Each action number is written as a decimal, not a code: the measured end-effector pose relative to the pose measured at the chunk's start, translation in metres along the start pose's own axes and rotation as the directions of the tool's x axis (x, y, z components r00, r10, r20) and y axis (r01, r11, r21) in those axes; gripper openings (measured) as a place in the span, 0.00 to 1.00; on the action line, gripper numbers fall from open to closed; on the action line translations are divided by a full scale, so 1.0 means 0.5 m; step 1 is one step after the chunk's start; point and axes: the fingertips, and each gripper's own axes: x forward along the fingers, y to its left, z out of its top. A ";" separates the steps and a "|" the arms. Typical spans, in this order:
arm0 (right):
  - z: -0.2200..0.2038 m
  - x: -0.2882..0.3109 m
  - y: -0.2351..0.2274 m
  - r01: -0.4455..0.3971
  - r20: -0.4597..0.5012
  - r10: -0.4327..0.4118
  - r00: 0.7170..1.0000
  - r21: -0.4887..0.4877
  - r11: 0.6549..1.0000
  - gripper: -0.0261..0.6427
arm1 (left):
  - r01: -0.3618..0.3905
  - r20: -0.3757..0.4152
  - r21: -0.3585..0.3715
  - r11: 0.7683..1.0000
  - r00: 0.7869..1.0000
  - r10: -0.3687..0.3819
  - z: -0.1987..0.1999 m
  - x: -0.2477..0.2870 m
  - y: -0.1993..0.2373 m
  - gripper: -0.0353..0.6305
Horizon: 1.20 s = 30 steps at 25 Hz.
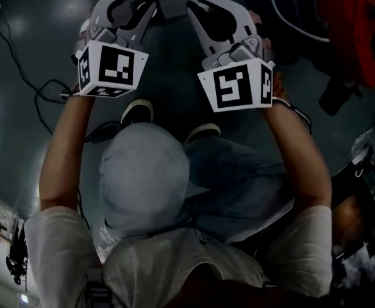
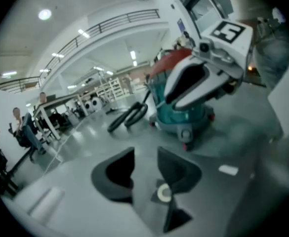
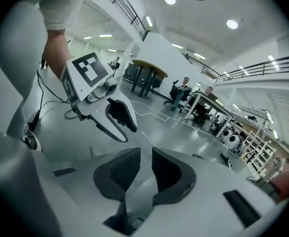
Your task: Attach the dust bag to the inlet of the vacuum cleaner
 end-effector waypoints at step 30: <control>-0.279 0.278 0.300 -0.260 -0.268 0.210 0.940 -0.168 0.951 0.27 | 0.391 -0.441 0.258 0.883 0.861 -0.253 -0.432 0.110 -0.211 0.09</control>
